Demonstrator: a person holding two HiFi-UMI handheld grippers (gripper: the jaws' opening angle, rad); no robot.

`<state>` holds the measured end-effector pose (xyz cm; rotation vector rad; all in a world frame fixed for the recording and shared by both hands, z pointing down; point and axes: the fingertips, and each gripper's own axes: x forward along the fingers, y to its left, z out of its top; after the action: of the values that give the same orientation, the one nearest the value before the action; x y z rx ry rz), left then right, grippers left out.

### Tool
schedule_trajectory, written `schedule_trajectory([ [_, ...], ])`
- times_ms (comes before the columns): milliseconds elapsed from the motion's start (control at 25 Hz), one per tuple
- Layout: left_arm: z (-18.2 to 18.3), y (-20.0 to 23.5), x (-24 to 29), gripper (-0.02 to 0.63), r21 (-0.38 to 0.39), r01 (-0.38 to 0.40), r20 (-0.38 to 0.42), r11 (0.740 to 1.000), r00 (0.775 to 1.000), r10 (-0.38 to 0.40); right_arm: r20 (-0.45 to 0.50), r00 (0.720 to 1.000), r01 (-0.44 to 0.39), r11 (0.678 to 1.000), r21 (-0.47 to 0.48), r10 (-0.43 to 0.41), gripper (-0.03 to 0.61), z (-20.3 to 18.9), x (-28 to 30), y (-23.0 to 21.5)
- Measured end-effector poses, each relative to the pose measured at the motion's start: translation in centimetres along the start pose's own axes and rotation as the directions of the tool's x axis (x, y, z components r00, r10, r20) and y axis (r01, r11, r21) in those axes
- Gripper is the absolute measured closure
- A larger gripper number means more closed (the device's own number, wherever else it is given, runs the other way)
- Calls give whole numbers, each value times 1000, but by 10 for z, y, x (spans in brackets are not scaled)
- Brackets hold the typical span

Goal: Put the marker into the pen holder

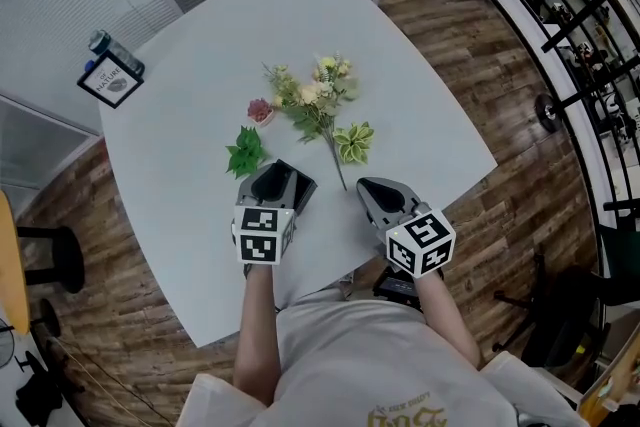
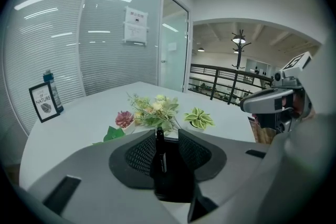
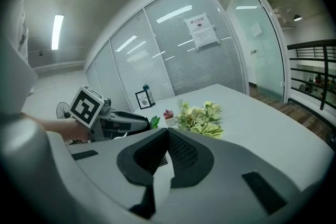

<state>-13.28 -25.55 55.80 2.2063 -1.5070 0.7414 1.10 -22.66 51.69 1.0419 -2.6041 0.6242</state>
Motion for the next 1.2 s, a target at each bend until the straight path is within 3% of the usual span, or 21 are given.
schedule_trajectory([
  [240, 20, 6, -21, 477, -86, 12, 144, 996, 990, 0, 33, 999, -5, 1000, -26, 6, 561, 16, -3, 6],
  [480, 35, 10, -56, 502, -116, -9, 244, 993, 969, 38, 80, 996, -35, 999, -32, 38, 561, 36, 0, 21],
  [800, 40, 19, -104, 592, -153, -63, 302, 986, 947, 107, 135, 988, -74, 996, -57, 81, 561, 56, -2, 44],
  [1200, 30, 5, -120, 601, -195, -38, 310, 980, 945, 99, 133, 984, -110, 992, -55, 117, 561, 58, -8, 59],
])
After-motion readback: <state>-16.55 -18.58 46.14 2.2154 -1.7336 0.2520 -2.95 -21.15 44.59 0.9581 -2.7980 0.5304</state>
